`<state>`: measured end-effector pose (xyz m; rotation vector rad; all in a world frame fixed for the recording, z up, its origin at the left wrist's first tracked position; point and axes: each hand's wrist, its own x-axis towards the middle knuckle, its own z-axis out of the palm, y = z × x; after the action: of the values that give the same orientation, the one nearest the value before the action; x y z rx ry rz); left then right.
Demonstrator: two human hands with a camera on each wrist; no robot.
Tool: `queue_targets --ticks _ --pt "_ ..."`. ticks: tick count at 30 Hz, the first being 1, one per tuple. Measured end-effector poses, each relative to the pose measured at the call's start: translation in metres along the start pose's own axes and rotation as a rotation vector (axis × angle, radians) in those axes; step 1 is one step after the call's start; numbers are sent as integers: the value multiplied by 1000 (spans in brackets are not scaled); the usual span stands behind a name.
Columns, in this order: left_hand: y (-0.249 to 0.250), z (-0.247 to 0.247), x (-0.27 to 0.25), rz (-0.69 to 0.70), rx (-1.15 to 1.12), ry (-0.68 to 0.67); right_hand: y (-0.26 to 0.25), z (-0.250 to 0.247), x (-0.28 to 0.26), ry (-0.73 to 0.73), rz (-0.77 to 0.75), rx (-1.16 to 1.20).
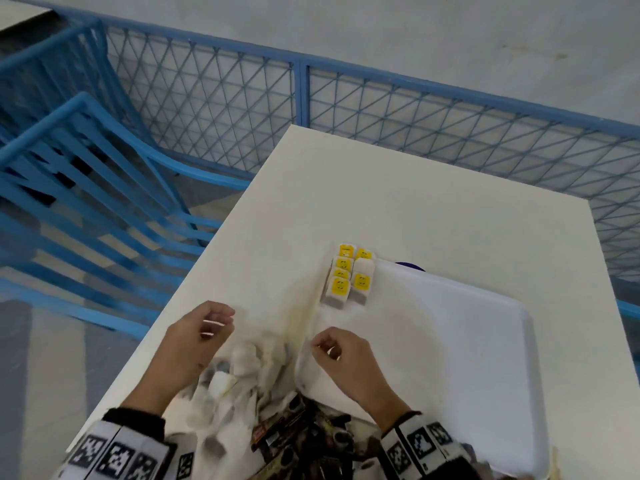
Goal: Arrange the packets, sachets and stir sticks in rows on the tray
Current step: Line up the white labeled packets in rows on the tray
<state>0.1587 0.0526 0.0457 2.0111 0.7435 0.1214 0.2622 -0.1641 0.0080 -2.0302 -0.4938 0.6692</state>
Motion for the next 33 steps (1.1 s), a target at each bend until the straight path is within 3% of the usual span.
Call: queue_targets --ticks 3,7,11,16,19,26,28,33 --pt "-32 -8 -18 -59 223 -31 -6 17 -5 -150 -112 -143" --pt "-69 -10 -28 -243 492 -75 -15 30 1 -269 -285 -408" --pt "-75 -5 -35 -334 471 -179 -19 38 15 -424 -373 -595" --pt "-71 0 -37 -354 445 -102 -13 47 26 -441 -440 -714" --pt "-70 0 -36 -318 360 -87 -14 48 26 -404 -423 -661" --pt "-67 2 -41 -281 223 -63 -30 14 14 -226 -233 -193" --pt "-67 2 -43 -283 211 -62 -35 2 7 -290 -192 -138" --pt "-65 3 -45 -254 165 -84 -47 -10 -17 -625 -190 -234"
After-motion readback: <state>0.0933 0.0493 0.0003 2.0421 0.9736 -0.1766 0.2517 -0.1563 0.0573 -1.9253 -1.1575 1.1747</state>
